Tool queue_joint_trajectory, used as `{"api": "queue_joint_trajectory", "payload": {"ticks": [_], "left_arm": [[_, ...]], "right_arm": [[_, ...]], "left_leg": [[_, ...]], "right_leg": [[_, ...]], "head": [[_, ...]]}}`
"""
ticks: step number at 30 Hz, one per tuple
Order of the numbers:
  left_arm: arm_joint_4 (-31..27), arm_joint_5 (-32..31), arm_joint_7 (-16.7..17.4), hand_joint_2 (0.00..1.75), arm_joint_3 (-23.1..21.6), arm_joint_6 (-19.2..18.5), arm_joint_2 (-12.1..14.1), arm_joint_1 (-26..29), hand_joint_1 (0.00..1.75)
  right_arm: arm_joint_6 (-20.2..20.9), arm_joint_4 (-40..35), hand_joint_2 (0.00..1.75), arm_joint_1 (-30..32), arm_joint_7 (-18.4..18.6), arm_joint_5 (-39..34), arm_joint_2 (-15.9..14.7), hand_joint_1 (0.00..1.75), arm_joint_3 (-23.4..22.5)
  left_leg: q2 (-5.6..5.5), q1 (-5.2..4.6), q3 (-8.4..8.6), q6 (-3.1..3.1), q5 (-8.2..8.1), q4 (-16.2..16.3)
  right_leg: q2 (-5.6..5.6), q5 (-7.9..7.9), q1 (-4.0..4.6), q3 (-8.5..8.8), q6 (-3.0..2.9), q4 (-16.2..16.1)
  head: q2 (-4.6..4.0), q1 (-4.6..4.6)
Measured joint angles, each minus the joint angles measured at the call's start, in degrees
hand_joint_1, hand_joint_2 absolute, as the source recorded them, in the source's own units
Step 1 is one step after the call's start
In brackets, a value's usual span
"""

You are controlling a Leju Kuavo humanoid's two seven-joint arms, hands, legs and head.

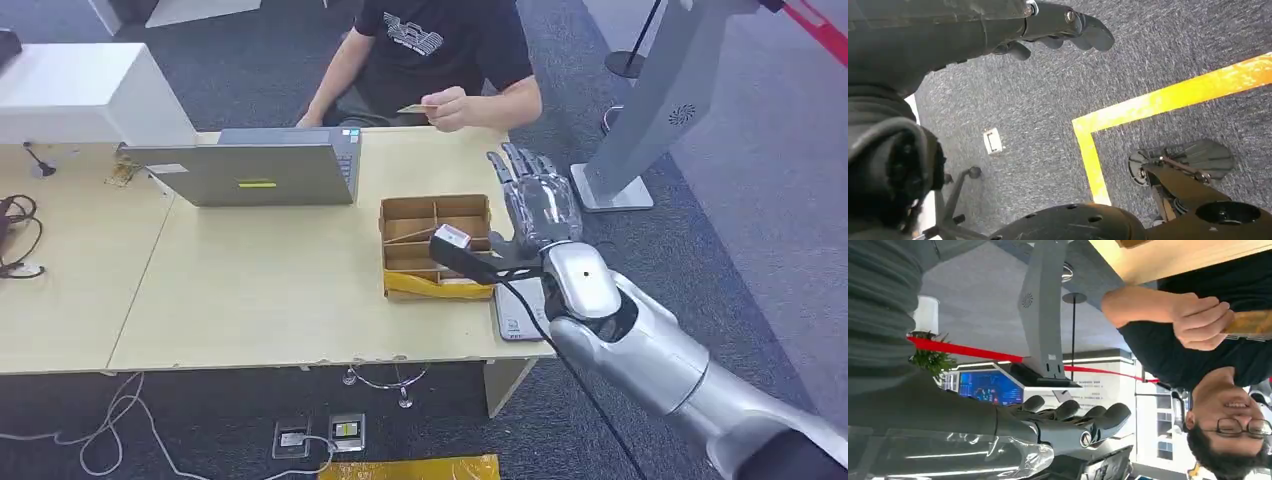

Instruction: Pass the card to the sensor for recognition and then transmit it.

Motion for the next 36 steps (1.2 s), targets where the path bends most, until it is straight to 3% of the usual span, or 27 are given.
{"api": "queue_joint_trajectory", "payload": {"ticks": [11, 20, 25, 36], "left_arm": [[0.29, -0.26, -0.28, 0.0, 0.0, 0.13, 0.0, 0.02, 0.0], [0.46, 0.44, -0.46, 0.0, 0.02, 1.49, -0.02, 0.01, 0.0], [0.59, 1.49, -0.46, 0.0, 0.09, 2.01, -0.02, 0.0, 0.0], [0.61, 3.37, 0.33, 0.0, 0.68, 2.71, -0.02, 0.01, 0.0]], "right_arm": [[5.05, -7.17, 1.75, 3.59, 1.53, 2.99, -2.01, 0.0, -0.13], [5.07, -7.87, 1.75, 5.98, -1.09, -0.39, -1.66, 0.0, 0.09], [2.01, -6.34, 1.75, 6.07, -3.39, -2.51, 0.13, 0.0, 1.31], [-3.23, 2.73, 1.75, 5.41, -7.83, -6.49, 7.14, 0.0, 4.2]], "left_leg": [[0.0, 0.0, 0.0, 0.0, 0.0, 0.0], [0.0, 0.0, -0.01, 0.0, 0.0, -0.01], [0.0, 0.02, -0.03, 0.0, 0.0, -0.02], [-0.01, 0.06, -0.06, -0.01, 0.0, -0.02]], "right_leg": [[0.0, 0.0, 0.0, 0.0, 0.0, -0.01], [0.0, 0.0, 0.0, 0.01, 0.0, 0.01], [-0.01, 0.0, 0.01, 0.01, 0.0, 0.01], [-0.01, 0.0, 0.05, 0.01, -0.01, 0.02]], "head": [[0.0, 0.0], [0.0, 0.0], [0.0, 0.0], [0.0, -0.02]]}}
